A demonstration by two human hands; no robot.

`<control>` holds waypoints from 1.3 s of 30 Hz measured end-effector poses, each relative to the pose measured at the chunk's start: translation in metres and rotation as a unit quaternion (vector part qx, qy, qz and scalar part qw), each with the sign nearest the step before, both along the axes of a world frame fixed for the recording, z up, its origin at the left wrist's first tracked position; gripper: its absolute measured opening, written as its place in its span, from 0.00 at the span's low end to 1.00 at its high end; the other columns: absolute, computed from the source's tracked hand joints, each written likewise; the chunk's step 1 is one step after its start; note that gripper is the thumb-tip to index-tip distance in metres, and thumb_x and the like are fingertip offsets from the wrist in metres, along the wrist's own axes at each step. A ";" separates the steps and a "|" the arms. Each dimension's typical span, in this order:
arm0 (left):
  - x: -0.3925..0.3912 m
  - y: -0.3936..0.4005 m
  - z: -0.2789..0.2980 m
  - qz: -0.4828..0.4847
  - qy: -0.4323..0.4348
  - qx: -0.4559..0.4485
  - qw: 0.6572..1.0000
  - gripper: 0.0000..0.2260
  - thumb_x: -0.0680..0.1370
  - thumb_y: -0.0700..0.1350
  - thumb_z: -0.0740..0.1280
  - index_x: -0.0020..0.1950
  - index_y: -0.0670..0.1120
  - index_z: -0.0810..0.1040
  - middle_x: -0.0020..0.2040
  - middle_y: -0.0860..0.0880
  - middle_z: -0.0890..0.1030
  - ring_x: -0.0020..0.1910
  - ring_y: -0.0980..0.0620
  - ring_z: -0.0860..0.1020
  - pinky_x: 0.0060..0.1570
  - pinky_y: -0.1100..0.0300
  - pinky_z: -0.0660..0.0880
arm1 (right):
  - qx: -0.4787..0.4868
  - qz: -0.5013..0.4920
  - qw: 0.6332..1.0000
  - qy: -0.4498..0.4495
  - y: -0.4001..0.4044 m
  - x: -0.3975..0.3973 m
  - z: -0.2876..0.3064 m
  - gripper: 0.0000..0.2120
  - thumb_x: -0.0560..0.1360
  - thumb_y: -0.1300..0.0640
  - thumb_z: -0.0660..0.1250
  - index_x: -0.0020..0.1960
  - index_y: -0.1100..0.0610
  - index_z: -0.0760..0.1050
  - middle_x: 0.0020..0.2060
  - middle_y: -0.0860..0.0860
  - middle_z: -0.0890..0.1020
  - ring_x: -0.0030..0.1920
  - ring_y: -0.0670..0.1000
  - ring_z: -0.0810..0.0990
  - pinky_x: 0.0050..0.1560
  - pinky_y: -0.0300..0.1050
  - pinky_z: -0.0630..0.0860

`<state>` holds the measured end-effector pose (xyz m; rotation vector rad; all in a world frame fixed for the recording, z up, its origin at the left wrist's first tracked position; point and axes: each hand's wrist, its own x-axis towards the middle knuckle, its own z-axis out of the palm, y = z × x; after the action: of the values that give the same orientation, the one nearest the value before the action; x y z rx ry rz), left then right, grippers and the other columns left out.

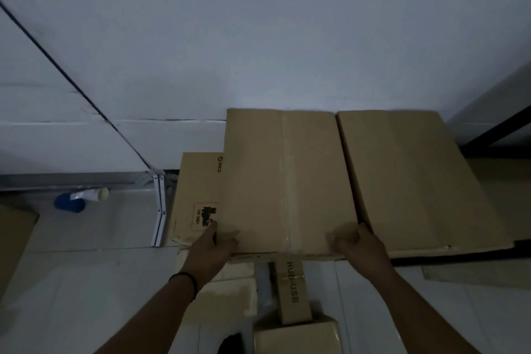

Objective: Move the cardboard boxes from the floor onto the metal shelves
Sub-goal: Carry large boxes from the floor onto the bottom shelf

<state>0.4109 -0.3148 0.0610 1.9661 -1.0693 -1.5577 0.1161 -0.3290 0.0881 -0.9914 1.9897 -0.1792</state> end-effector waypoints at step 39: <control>0.063 -0.019 0.128 0.101 0.280 -0.021 0.954 0.21 0.70 0.48 0.71 0.62 0.44 0.77 0.56 0.40 0.82 0.50 0.40 0.81 0.52 0.47 0.78 | -0.151 -0.112 0.942 -0.279 0.019 0.025 0.117 0.24 0.70 0.47 0.73 0.64 0.51 0.76 0.53 0.49 0.84 0.53 0.53 0.83 0.56 0.52 0.79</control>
<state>0.4740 -0.3335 0.1889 1.4100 -0.6375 -1.7983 0.1406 -0.3096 0.2046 -0.7815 1.5618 -0.8204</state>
